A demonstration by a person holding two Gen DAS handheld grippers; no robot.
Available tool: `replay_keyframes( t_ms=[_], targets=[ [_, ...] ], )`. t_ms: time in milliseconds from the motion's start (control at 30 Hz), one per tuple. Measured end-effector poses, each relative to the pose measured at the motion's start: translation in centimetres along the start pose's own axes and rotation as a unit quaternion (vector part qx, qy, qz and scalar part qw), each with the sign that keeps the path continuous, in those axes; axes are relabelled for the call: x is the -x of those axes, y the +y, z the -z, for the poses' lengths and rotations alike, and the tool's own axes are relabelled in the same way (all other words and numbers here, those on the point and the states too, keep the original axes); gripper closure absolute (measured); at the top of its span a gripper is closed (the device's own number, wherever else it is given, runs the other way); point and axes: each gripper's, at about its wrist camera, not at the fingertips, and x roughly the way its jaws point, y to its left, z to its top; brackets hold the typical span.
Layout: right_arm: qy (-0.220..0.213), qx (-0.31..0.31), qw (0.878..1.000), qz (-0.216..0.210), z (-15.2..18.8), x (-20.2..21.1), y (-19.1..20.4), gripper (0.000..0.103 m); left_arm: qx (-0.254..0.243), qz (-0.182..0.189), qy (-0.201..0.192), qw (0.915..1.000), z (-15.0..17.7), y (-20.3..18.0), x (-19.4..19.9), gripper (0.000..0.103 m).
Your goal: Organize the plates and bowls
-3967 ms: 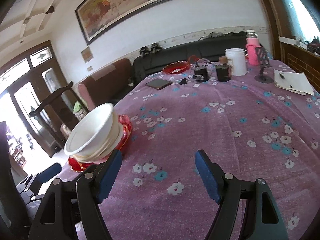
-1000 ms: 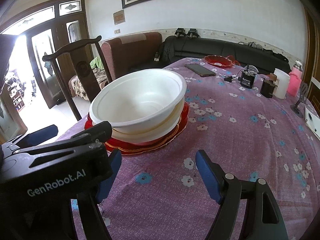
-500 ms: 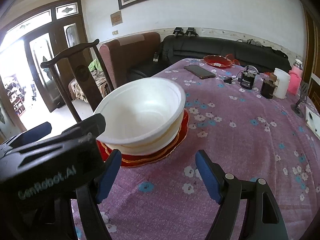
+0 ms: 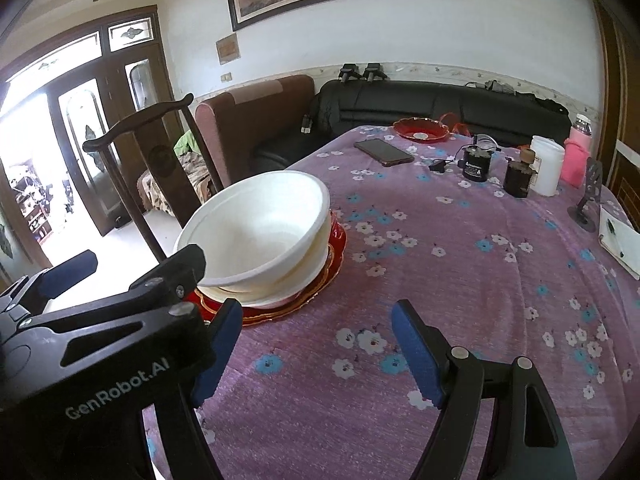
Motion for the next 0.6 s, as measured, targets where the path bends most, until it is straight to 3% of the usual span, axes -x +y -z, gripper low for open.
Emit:
replay_keyframes(
  t_ms=[600],
  targets=[
    [0.008,0.014,1.0,-0.006,0.2,-0.8,1.0,0.021,-0.002,0.004,0.01,0.9999,0.2,0.1,-0.6,0.0]
  ],
)
